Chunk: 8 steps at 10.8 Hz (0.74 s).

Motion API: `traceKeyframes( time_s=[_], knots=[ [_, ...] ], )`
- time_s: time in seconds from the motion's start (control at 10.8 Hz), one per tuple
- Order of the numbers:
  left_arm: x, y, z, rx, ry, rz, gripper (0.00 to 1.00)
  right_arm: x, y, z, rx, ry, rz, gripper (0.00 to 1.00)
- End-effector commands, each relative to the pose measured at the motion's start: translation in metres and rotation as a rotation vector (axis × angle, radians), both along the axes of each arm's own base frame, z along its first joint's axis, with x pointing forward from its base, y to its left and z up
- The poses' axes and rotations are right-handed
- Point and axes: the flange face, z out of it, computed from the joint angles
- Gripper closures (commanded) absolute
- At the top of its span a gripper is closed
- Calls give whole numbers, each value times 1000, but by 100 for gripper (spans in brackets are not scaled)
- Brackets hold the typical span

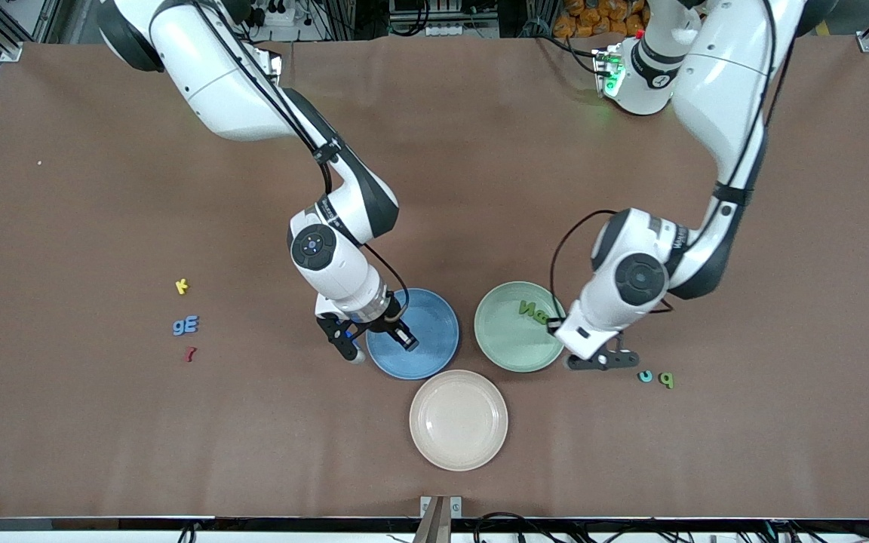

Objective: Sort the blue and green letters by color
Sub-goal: 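Release the X on the blue plate while the left gripper grasps the u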

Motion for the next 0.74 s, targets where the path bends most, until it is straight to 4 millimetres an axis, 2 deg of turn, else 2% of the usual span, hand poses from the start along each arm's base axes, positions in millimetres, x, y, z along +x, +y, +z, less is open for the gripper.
traceKeyframes(
  time_s=[0.0, 0.09, 0.18, 0.28, 0.55, 0.65],
  knots=[
    [-17, -41, 7, -10, 14, 86, 92, 12, -4, 6, 7, -20, 5, 0],
    [-20, -47, 6, -8, 16, 93, 74, 14, -10, 7, -7, -15, 21, 0],
    [-19, -46, 7, -1, 9, 79, 5, 17, -19, 14, -32, -5, 67, 0],
    [-20, -46, 7, 0, 8, 77, 0, 23, -46, 19, -76, 30, 142, 0],
    [-14, -36, 12, 17, -12, 54, 0, 30, -127, 27, -168, 127, 382, 0],
    [-8, -24, 12, 28, -19, 43, 0, 33, -170, 20, -181, 135, 432, 0]
  ],
)
